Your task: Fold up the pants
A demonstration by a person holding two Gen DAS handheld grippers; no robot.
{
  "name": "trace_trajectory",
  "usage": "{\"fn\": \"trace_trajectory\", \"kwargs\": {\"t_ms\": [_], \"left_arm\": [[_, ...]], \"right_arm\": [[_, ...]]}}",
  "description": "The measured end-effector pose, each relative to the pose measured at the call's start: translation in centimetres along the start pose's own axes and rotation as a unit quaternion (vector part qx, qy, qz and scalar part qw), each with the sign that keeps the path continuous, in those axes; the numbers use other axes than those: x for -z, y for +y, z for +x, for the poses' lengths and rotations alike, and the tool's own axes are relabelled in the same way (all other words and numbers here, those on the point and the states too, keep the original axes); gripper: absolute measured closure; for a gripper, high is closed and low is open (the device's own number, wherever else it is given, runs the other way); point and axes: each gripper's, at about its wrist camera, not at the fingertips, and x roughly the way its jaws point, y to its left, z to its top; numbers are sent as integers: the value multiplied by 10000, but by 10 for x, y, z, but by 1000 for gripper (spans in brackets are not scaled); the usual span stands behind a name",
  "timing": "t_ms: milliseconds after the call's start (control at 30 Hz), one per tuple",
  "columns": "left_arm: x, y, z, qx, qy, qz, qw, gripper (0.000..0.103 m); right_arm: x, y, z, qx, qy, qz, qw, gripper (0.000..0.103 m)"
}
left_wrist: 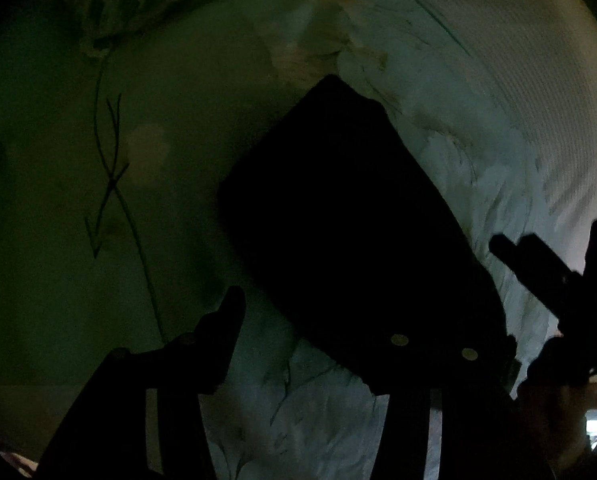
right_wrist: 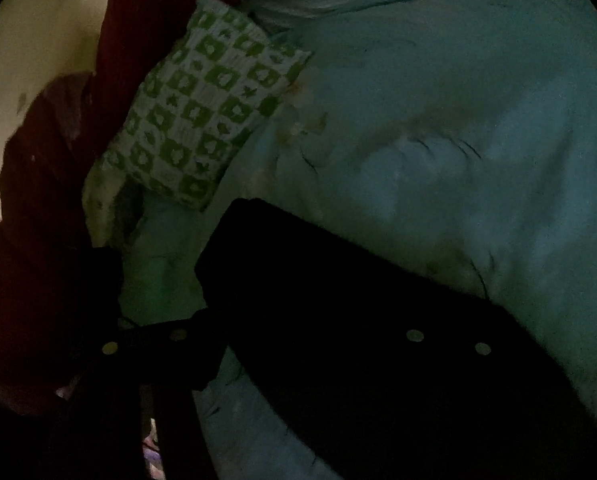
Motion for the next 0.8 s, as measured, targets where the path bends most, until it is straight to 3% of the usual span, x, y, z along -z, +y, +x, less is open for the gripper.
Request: {"fn": "trace_trajectory", "kwargs": {"t_ms": [267,600,633,667,700,800], "left_arm": [[-3,20,7,268,23,-294,9992,52],[0,2,24,276,-73,-359,9989,52],[0,4,23,279,-75,-368,9989,52],[-1,2,25,278,-85,-383,9988,52],[-1,1,25,279,-107,-393,9988,52],[-1,-1,25,286,-129,-393,9987,54]], "right_arm": [[-31,24,64,186,627,-931,9935,38],[-43,44,112,127,1231,-1326,9834,38],[-44,46,116,122,1296,-1370,9820,46],[-45,45,120,74,1378,-1338,9814,61],[-48,41,125,25,1478,-1197,9817,68],[-54,30,129,-77,1514,-945,9839,76]]}}
